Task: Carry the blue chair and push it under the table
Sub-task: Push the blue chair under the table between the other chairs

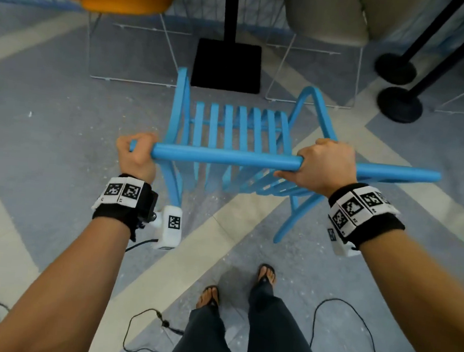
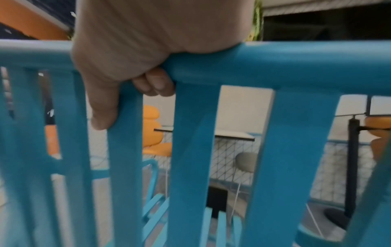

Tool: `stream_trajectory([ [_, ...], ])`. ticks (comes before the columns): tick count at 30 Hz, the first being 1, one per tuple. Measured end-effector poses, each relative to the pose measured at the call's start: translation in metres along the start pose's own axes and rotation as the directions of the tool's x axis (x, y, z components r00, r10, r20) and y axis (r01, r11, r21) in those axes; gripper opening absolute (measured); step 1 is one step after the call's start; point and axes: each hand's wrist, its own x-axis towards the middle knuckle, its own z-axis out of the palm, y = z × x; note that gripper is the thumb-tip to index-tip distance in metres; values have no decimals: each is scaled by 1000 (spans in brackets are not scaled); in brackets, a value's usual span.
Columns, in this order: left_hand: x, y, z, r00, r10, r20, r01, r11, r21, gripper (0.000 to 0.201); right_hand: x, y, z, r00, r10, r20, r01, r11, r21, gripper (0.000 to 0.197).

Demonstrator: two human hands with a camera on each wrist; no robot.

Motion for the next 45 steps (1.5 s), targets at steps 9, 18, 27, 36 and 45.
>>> stream_trajectory([
  [9, 6, -77, -32, 993, -110, 48, 107, 993, 54, 26, -22, -40, 56, 996, 8, 90, -9, 1000, 3, 44],
  [18, 1, -76, -34, 993, -113, -37, 119, 968, 222, 27, -26, -34, 72, 997, -68, -30, 70, 994, 89, 43],
  [27, -47, -56, 5, 884, 310, 350, -448, 346, 825, 36, -54, 30, 87, 984, 84, -158, -66, 991, 116, 64],
  [36, -25, -51, 30, 894, 206, 398, -438, 213, 874, 49, -20, 27, 87, 937, 161, -311, -125, 983, 132, 45],
  [45, 65, -45, 74, 902, 197, 384, -420, 192, 887, 48, 88, 37, 86, 927, 162, -338, -123, 983, 134, 36],
])
